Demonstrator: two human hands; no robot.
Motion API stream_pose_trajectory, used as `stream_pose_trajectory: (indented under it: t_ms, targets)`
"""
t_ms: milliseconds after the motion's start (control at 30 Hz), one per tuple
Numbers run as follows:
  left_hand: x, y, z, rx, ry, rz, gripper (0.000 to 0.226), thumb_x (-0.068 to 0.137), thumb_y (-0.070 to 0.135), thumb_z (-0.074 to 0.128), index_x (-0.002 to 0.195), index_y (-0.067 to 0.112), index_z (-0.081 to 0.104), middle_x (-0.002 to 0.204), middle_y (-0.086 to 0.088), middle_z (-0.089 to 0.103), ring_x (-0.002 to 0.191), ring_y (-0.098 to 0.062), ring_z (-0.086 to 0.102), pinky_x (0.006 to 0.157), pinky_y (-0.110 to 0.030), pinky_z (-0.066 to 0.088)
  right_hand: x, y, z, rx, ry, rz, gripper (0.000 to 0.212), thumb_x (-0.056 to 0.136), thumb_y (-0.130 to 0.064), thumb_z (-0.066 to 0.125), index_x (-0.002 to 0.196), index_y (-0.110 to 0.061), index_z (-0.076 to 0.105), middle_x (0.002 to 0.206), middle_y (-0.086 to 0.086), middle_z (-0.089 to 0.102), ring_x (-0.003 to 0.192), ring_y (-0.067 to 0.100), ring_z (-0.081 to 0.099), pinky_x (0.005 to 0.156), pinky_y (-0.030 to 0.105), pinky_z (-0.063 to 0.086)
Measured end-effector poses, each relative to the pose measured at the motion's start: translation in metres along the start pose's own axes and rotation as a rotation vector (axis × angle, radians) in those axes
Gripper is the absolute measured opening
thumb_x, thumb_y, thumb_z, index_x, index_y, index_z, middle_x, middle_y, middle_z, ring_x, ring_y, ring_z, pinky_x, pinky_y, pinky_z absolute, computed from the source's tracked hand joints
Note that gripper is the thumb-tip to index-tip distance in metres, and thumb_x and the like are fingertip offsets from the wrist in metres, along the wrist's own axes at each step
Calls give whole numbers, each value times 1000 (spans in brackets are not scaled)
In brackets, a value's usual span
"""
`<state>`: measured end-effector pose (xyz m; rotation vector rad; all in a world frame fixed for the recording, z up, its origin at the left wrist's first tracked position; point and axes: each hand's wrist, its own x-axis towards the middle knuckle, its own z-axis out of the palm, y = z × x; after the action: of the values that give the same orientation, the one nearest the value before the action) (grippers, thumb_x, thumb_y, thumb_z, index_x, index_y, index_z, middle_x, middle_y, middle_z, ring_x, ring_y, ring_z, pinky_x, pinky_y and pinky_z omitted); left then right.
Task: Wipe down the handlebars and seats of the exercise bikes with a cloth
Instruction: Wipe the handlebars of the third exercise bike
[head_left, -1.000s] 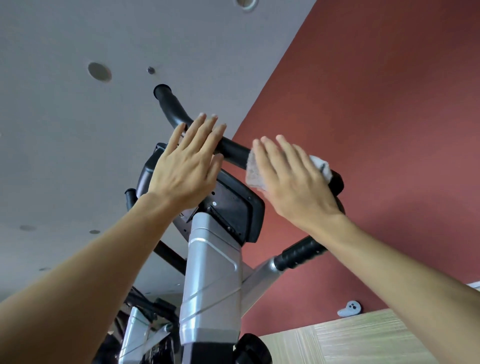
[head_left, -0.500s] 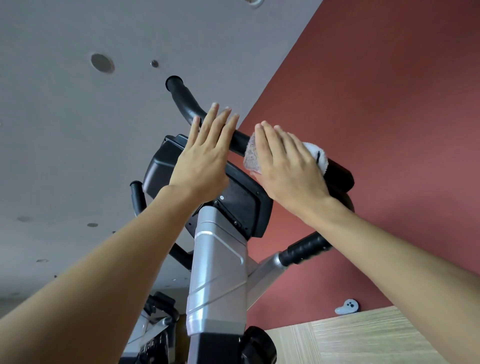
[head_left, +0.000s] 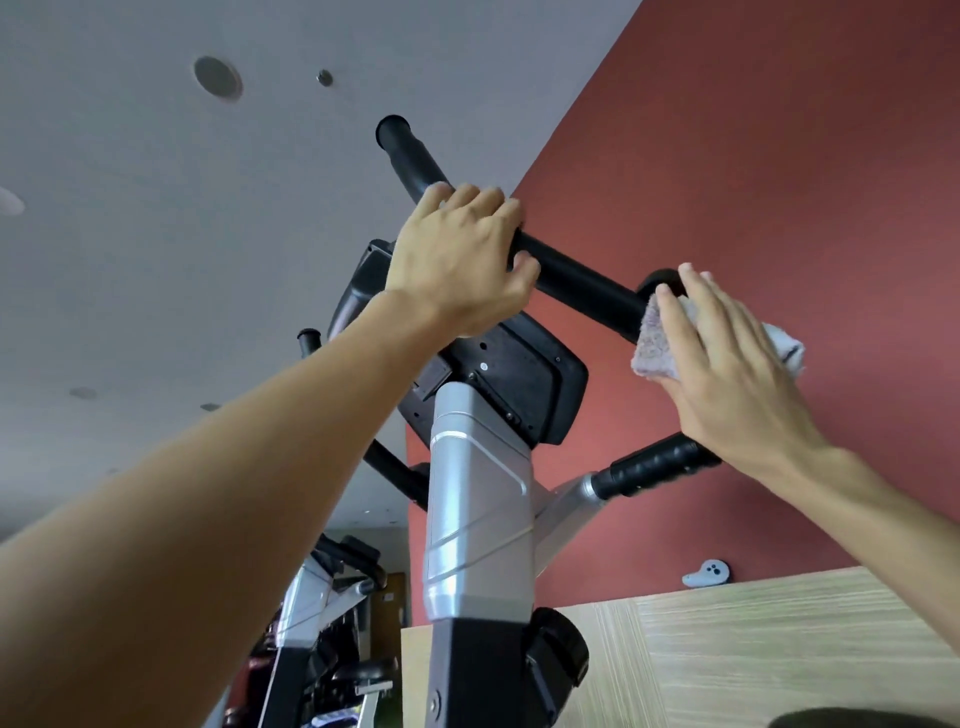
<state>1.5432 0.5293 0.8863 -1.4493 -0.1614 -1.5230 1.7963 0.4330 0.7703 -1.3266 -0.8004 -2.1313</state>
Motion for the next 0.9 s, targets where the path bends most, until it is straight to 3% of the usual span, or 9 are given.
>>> stream_pose_trajectory:
  t_ms: [100, 200, 333, 400, 467, 533, 600, 733, 900]
  targets:
    - [28, -10, 3, 4, -55, -36, 58, 92, 48, 21, 73, 12, 62, 72, -3, 59, 77, -23, 52, 112, -39, 33, 0, -5, -7, 178, 27, 76, 80, 83, 3, 77, 152, 4, 38, 160, 29, 30, 147, 47, 33, 115, 62, 37]
    - [46, -13, 0, -6, -198, -52, 56, 97, 46, 28, 58, 11, 48, 57, -4, 47, 55, -20, 39, 88, -35, 38, 4, -8, -21, 349, 55, 136, 59, 86, 9, 70, 142, 6, 52, 156, 23, 40, 145, 39, 42, 114, 55, 41]
    - [53, -12, -5, -70, -276, -39, 50, 92, 44, 32, 52, 14, 38, 51, 1, 37, 48, -13, 31, 85, -36, 37, 14, -4, -48, 590, -45, 254, 46, 99, -12, 42, 143, -1, 53, 153, 12, 48, 142, 27, 47, 111, 49, 44]
    - [60, -19, -6, -114, -291, -23, 49, 89, 42, 38, 48, 16, 29, 47, 4, 29, 43, -12, 26, 67, -32, 32, 37, 0, -61, 729, -134, 393, 49, 99, -26, 44, 146, -13, 52, 150, 4, 52, 138, 25, 51, 106, 52, 46]
    - [73, -27, -10, -126, -324, 25, 49, 85, 38, 45, 49, 19, 17, 45, 6, 25, 38, -15, 20, 53, -28, 14, 78, -1, -69, 836, -176, 504, 46, 100, -35, 51, 142, -17, 55, 142, -1, 59, 131, 16, 56, 107, 41, 47]
    - [83, -32, -13, -155, -378, 53, 49, 83, 34, 46, 52, 20, 11, 45, 4, 31, 39, -20, 22, 53, -28, 8, 124, -2, -71, 938, -215, 508, 37, 101, -30, 59, 135, -14, 60, 132, -3, 64, 123, 5, 61, 103, 19, 45]
    - [91, -34, -14, -212, -444, 63, 47, 84, 32, 43, 55, 21, 7, 49, 4, 33, 42, -22, 22, 59, -29, 15, 165, 1, -67, 1074, -338, 514, 35, 96, -24, 68, 131, -18, 61, 128, -10, 67, 118, 1, 63, 96, 9, 45]
    - [102, -36, -17, -318, -614, 17, 35, 80, 28, 43, 59, 20, 17, 52, -2, 52, 48, -25, 21, 63, -33, 27, 207, 9, -44, 1338, -680, 597, 30, 97, -18, 66, 127, -23, 64, 118, -16, 72, 115, 5, 67, 98, 18, 49]
    - [106, -38, -27, -415, -760, 31, 20, 76, 25, 52, 64, 22, 36, 63, -5, 54, 53, -26, 45, 67, -35, 37, 235, 17, -14, 1512, -859, 634, 29, 93, -19, 63, 122, -20, 65, 109, -11, 76, 105, 5, 71, 90, 13, 50]
